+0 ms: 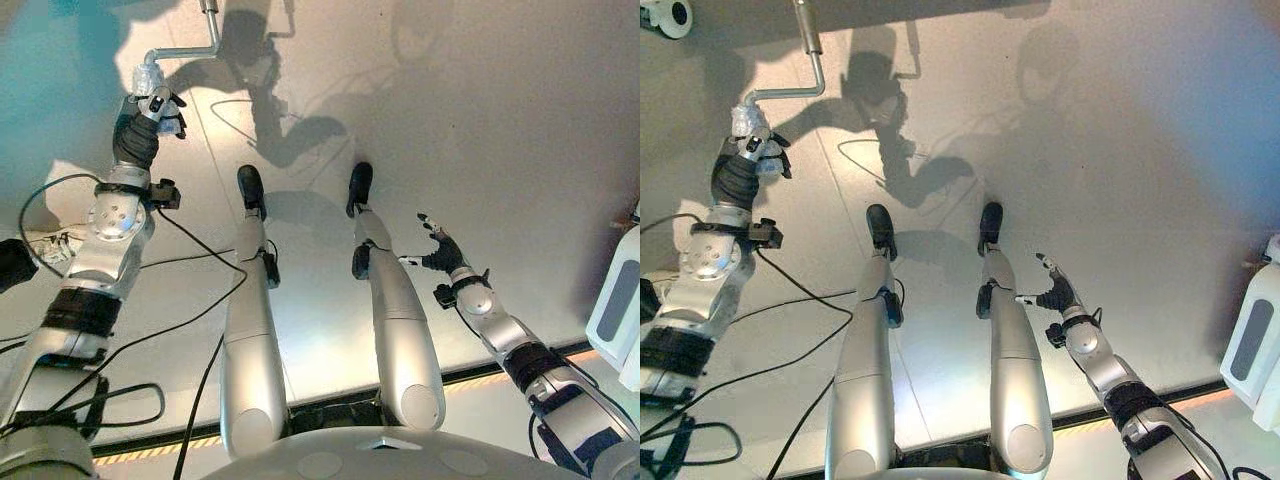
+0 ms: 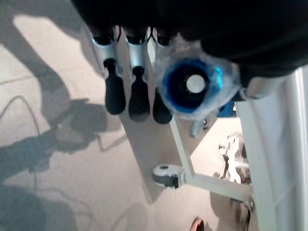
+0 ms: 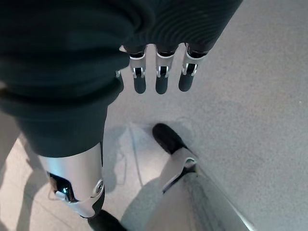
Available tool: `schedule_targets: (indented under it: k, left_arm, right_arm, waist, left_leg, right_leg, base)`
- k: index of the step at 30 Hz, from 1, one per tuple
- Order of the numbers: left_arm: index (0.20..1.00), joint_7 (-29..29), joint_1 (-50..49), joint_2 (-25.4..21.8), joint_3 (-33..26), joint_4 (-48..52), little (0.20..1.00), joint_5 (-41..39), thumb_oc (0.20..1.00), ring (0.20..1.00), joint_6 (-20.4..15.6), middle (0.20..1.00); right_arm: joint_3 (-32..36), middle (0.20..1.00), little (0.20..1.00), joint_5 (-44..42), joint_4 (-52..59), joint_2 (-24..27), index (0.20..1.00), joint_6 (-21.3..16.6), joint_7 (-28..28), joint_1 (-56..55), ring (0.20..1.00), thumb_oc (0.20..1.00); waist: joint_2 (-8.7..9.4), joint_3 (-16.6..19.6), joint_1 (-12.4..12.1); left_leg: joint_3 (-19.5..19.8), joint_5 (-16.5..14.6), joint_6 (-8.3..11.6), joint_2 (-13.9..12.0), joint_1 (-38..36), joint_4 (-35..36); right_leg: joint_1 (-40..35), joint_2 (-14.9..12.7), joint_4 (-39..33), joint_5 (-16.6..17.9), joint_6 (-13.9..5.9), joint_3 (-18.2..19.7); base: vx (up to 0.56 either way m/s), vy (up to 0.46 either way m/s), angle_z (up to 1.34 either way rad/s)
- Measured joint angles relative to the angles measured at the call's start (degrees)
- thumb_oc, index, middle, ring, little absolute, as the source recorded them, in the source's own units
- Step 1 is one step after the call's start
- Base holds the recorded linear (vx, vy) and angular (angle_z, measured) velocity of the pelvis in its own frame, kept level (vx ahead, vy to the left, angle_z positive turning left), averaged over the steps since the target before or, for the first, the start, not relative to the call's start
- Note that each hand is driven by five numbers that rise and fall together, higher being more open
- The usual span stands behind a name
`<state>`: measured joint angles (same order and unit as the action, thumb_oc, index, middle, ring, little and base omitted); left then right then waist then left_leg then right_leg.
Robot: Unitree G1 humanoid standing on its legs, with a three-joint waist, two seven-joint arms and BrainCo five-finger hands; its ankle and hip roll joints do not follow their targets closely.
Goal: Raise the hospital bed
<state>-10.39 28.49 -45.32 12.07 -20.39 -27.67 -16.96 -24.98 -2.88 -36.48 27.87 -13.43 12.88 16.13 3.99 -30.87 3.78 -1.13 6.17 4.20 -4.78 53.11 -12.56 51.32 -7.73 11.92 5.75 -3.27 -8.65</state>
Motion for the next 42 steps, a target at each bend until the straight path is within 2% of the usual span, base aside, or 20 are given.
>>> schedule_targets:
  k: [1,2,3,4,5,7,10,11,12,15,19,31,36,38,42]
  left_arm:
    - [0.200,-0.2,0.7,1.1,0.5,-0.9,0.200,0.0,0.200,0.200,-0.3,0.200]
    - [0.200,-0.6,2.8,1.0,1.4,-4.1,0.200,0.0,0.200,0.200,-0.5,0.200]
    - [0.200,-1.2,4.1,1.3,1.6,-5.0,0.200,0.0,0.200,0.200,-0.3,0.200]
    - [0.200,-1.9,5.8,1.3,2.9,-7.9,0.200,0.1,0.200,0.200,-0.9,0.200]
    - [0.200,-2.6,11.1,2.1,5.6,-15.2,0.200,0.1,0.200,0.200,-0.2,0.200]
    - [0.200,-3.5,15.4,2.0,8.1,-20.6,0.200,0.0,0.200,0.200,0.6,0.200]
    - [0.200,-4.3,22.2,2.3,12.0,-29.9,0.200,0.0,0.200,0.200,1.3,0.200]
    - [0.200,-4.4,23.5,2.6,12.7,-32.1,0.200,0.0,0.200,0.200,1.4,0.200]
    - [0.200,-4.5,25.5,2.6,14.0,-35.2,0.200,0.0,0.200,0.200,2.2,0.200]
    - [0.200,-5.4,30.6,3.1,17.1,-40.2,0.200,0.7,0.200,0.200,2.5,0.200]
    - [0.200,-6.3,34.9,5.4,19.5,-44.3,0.200,2.2,0.200,0.200,3.8,0.200]
    - [0.200,-8.7,39.0,11.3,24.1,-43.1,0.200,4.4,0.200,0.200,5.5,0.200]
    - [0.200,-9.8,34.7,11.4,25.0,-29.9,0.200,4.0,0.200,0.200,5.4,0.200]
    - [0.200,-10.4,31.6,11.0,24.9,-22.1,0.200,2.0,0.200,0.200,4.4,0.200]
    - [0.200,-10.3,26.9,9.9,23.9,-13.8,0.200,-0.6,0.200,0.200,3.4,0.200]
  right_arm:
    - [-0.1,1.000,1.000,0.0,0.5,0.2,1.000,0.0,0.0,-0.3,1.000,1.000]
    - [0.1,1.000,1.000,0.0,-0.1,0.3,1.000,0.0,0.0,0.2,1.000,1.000]
    - [0.2,1.000,1.000,0.0,0.4,0.3,1.000,0.0,0.0,0.2,1.000,1.000]
    - [0.4,1.000,1.000,0.0,-0.1,0.6,1.000,-0.1,0.0,0.5,1.000,1.000]
    - [0.0,1.000,1.000,0.0,-0.5,0.6,1.000,-0.1,0.0,1.0,1.000,1.000]
    - [-0.3,1.000,1.000,0.0,0.0,0.6,1.000,-0.1,0.0,1.9,1.000,1.000]
    - [-0.9,1.000,1.000,-0.1,0.4,0.4,1.000,-0.2,0.0,3.3,1.000,1.000]
    - [-1.1,1.000,1.000,-0.1,0.2,0.3,1.000,-0.2,0.0,3.5,1.000,1.000]
    - [-2.6,1.000,1.000,-0.6,0.6,0.1,1.000,-0.2,0.0,3.9,1.000,1.000]
    - [-3.8,1.000,1.000,-1.2,0.7,-0.2,1.000,-0.3,-0.2,4.0,1.000,1.000]
    - [-4.6,1.000,1.000,-1.9,1.2,-0.2,1.000,-0.3,-0.3,4.0,1.000,1.000]
    - [-7.6,1.000,1.000,-2.3,2.3,-0.6,1.000,-0.4,0.2,4.9,1.000,1.000]
    - [-7.7,1.000,1.000,-2.2,2.6,-0.6,1.000,-0.3,1.2,5.8,1.000,1.000]
    - [-7.6,1.000,1.000,-1.9,2.5,-0.8,1.000,-0.3,1.7,5.8,1.000,1.000]
    - [-6.8,1.000,1.000,-1.0,1.8,-0.8,1.000,-0.3,2.0,5.6,1.000,1.000]
  waist:
    - [0.00,0.2,0.5]
    - [-0.28,0.3,-0.1]
    - [-0.15,0.3,0.7]
    - [-0.24,0.3,0.1]
    - [-0.19,0.3,0.3]
    - [0.04,0.4,1.7]
    - [1.54,0.3,3.9]
    - [1.93,0.3,3.9]
    - [3.09,0.5,5.0]
    - [4.81,0.6,6.1]
    - [4.96,0.7,7.1]
    - [5.30,0.9,8.4]
    - [5.34,0.9,8.3]
    - [5.32,0.9,8.1]
    - [5.31,0.9,7.7]
  left_leg:
    - [0.1,-0.1,0.14,-0.1,0.5,-0.3]
    - [0.5,-0.3,0.27,-0.2,1.2,-1.1]
    - [0.8,-0.3,0.28,-0.3,1.9,-1.3]
    - [1.0,-0.4,0.35,-0.3,2.5,-1.9]
    - [1.3,-0.7,0.46,-0.7,3.8,-3.0]
    - [1.4,-0.7,0.42,-1.0,5.7,-4.1]
    - [1.4,-1.0,0.01,-1.3,7.9,-5.8]
    - [1.4,-1.2,0.01,-1.4,8.1,-6.2]
    - [1.3,-1.6,0.00,-1.5,9.0,-7.4]
    - [1.3,-1.9,-0.03,-2.0,10.9,-9.0]
    - [1.1,-2.4,-0.36,-2.0,12.7,-10.4]
    - [-1.3,-2.5,-1.18,-2.5,12.9,-10.2]
    - [-3.5,-2.1,-1.55,-1.5,9.9,-7.6]
    - [-3.8,-0.9,-1.44,-0.8,7.9,-5.4]
    - [-4.3,0.5,-1.35,0.1,4.4,-1.7]
  right_leg:
    - [0.2,0.4,-0.1,0.0,0.06,-0.2]
    - [0.4,0.3,0.0,0.1,0.08,-0.2]
    - [1.0,0.6,-0.1,0.2,0.22,-0.3]
    - [1.3,0.5,0.0,0.2,0.29,-0.6]
    - [1.7,1.0,0.0,0.4,0.46,-0.8]
    - [2.6,1.3,0.0,0.6,0.48,-1.3]
    - [3.8,1.7,-0.2,1.3,0.49,-1.2]
    - [3.8,1.7,-0.4,1.5,0.49,-1.2]
    - [4.2,2.0,-0.7,1.8,0.44,-1.1]
    - [5.0,2.6,-2.1,2.9,0.10,-0.5]
    - [6.2,2.6,-2.1,3.6,-0.15,0.0]
    - [8.3,2.4,-1.7,4.1,-0.56,2.4]
    - [8.7,1.3,0.4,3.5,-0.67,4.5]
    - [8.7,0.6,1.8,2.7,-0.67,4.9]
    - [7.3,0.0,2.2,2.1,-0.64,5.1]
  base:
    - [0.00,0.052,0.01]
    - [0.00,0.040,0.03]
    - [0.01,0.054,0.03]
    - [0.00,0.049,0.02]
    - [0.00,0.042,0.04]
    - [0.00,0.027,0.05]
    - [0.00,0.015,-0.04]
    - [0.00,0.022,-0.11]
    - [0.00,0.011,-0.12]
    - [0.00,0.017,-0.12]
    - [-0.01,-0.008,-0.05]
    - [-0.02,-0.086,-0.05]
    - [-0.03,-0.123,-0.01]
    - [-0.01,-0.031,0.07]
    - [-0.01,-0.021,0.07]
